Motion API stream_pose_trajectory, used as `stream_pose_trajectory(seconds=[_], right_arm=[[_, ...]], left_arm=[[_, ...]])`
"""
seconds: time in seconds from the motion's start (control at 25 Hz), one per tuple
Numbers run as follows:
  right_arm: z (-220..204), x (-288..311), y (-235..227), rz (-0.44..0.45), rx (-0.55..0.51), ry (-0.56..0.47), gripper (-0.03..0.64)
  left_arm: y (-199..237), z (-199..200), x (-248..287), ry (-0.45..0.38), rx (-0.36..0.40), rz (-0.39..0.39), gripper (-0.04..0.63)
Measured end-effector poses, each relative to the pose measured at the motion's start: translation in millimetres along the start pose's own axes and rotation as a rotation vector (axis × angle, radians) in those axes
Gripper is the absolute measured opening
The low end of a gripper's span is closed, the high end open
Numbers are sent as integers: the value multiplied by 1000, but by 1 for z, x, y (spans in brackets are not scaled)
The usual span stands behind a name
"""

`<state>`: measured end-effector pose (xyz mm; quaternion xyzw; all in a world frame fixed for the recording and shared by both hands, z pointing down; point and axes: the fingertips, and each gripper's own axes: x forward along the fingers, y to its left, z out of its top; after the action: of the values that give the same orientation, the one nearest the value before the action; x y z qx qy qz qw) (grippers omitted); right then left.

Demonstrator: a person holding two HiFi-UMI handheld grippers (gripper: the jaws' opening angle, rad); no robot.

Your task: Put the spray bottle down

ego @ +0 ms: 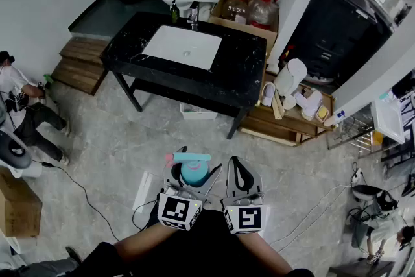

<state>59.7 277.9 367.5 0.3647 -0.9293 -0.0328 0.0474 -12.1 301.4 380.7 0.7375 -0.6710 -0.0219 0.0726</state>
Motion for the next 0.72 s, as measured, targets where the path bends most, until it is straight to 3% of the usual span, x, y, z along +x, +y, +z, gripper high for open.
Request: stream_pose_trajectory(seconds=[0.44, 0.72], right_arm=[[-14, -25, -7, -29, -14, -7, 15], [-25, -41, -26, -92, 63, -1, 17]], left_arm=[[-21, -15, -2, 8, 18, -14, 437], [-42, -17, -5, 3, 46, -42, 437]])
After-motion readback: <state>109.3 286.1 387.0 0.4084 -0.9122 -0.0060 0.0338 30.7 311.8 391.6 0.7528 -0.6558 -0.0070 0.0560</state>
